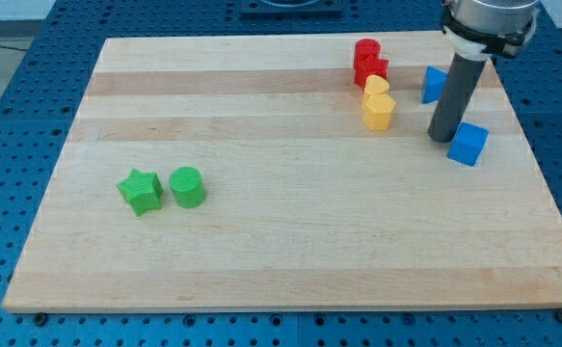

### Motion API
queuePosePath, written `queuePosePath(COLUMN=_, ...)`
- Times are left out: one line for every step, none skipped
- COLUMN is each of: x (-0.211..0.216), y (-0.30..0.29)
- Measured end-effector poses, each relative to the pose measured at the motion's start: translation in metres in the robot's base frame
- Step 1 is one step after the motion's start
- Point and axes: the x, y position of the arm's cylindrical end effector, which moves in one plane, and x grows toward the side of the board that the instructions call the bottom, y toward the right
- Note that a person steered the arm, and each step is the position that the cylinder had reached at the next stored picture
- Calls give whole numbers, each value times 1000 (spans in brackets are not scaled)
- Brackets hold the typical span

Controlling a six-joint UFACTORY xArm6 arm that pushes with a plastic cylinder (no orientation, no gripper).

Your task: Move the blue cube to the right side of the green circle

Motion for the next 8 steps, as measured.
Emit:
queuePosePath(x=-18, y=18)
queuePosePath(x=-21, y=50)
queuePosePath(x=1, y=44)
queuePosePath(x=26, y=22)
queuePosePath(x=51, y=15)
queuePosePath(x=72, y=20)
queuePosePath(x=88, y=20)
queuePosePath(x=96, y=14)
